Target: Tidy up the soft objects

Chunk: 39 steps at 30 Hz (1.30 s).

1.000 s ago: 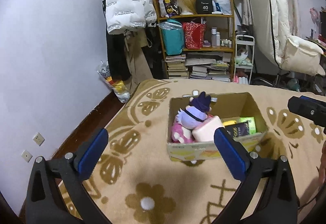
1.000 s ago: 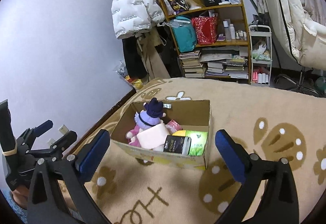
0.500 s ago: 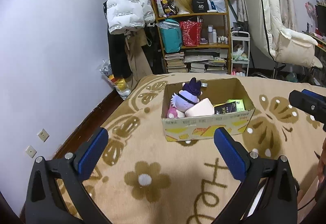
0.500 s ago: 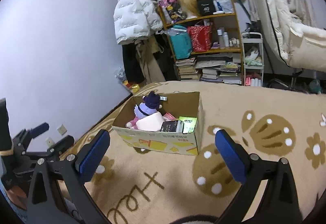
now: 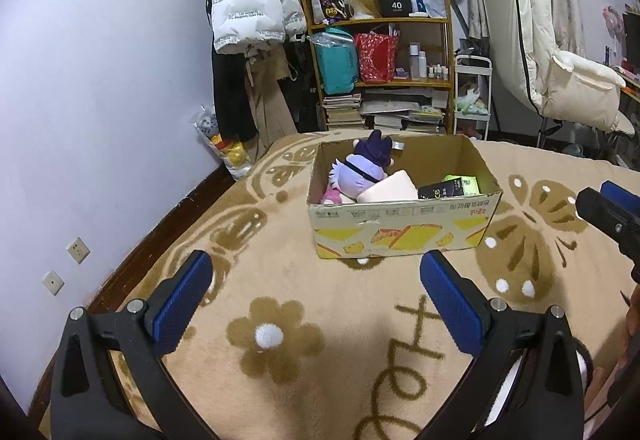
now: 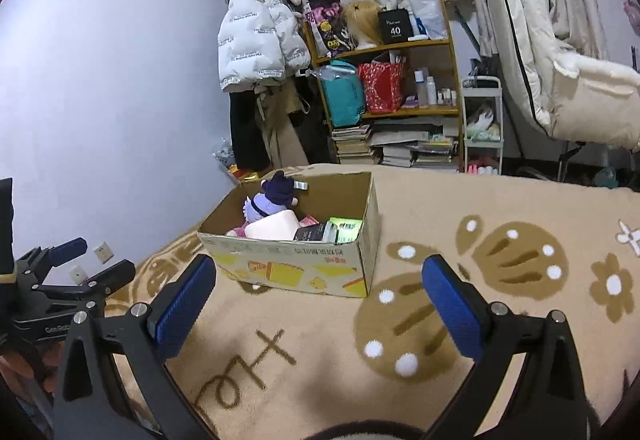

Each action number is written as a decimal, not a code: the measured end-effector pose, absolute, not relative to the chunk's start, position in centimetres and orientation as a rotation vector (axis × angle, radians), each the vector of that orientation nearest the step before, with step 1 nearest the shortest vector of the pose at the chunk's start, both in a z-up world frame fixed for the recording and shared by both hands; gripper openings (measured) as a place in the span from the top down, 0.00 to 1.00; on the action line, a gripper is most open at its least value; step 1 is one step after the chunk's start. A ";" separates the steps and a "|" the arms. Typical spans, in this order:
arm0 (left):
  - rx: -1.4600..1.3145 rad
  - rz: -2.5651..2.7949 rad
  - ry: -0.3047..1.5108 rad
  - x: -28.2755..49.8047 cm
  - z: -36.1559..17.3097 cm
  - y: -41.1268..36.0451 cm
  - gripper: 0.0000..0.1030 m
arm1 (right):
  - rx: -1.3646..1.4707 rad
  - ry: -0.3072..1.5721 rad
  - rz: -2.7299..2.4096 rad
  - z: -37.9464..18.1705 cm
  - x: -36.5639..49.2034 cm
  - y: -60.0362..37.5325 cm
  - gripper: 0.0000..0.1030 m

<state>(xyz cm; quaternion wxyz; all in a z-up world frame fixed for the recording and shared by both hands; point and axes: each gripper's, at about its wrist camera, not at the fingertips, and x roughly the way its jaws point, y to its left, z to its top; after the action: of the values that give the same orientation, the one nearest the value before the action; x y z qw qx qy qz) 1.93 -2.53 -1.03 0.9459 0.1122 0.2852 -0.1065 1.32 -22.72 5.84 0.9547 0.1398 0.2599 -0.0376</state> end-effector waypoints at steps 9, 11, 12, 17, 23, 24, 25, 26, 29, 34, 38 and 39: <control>0.264 -0.187 0.584 2.4 -2.0 -2.7 0.00 | 0.303 0.564 -0.093 4.5 1.7 -23.5 0.00; 0.263 -0.188 0.583 2.5 -2.0 -2.7 0.00 | 0.305 0.568 -0.091 4.4 1.7 -23.5 0.00; 0.263 -0.186 0.582 2.5 -2.0 -2.8 0.00 | 0.303 0.570 -0.092 4.3 1.7 -23.5 0.00; 0.284 -0.177 0.570 2.5 -2.1 -3.0 0.00 | 0.294 0.576 -0.088 4.2 1.9 -23.3 0.00; 0.296 -0.172 0.564 2.3 -2.2 -3.3 0.00 | 0.271 0.580 -0.079 4.1 1.9 -23.0 0.00; 0.293 -0.172 0.564 2.3 -2.2 -3.3 0.00 | 0.268 0.581 -0.075 4.2 1.9 -22.9 0.00; 0.289 -0.173 0.567 2.3 -2.3 -3.3 0.00 | 0.265 0.581 -0.075 4.2 2.0 -22.8 0.00; 0.285 -0.175 0.569 2.3 -2.3 -3.3 0.00 | 0.264 0.582 -0.078 4.2 2.0 -22.8 0.00; 0.278 -0.175 0.570 2.4 -2.3 -3.0 0.00 | 0.267 0.581 -0.076 4.2 2.0 -22.7 0.00; 0.276 -0.177 0.574 2.5 -2.3 -2.9 0.00 | 0.269 0.578 -0.079 4.2 1.9 -22.9 0.00; 0.277 -0.178 0.571 2.5 -2.3 -2.9 0.00 | 0.268 0.578 -0.076 4.2 1.8 -23.0 0.00; 0.276 -0.179 0.573 2.5 -2.3 -2.9 0.00 | 0.267 0.578 -0.076 4.2 1.8 -23.0 0.00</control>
<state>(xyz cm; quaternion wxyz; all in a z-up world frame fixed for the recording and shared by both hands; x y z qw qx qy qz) 2.53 -2.89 -2.28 0.9460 0.1355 0.2812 -0.0877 1.82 -23.01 4.23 0.9490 0.1312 0.2841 -0.0374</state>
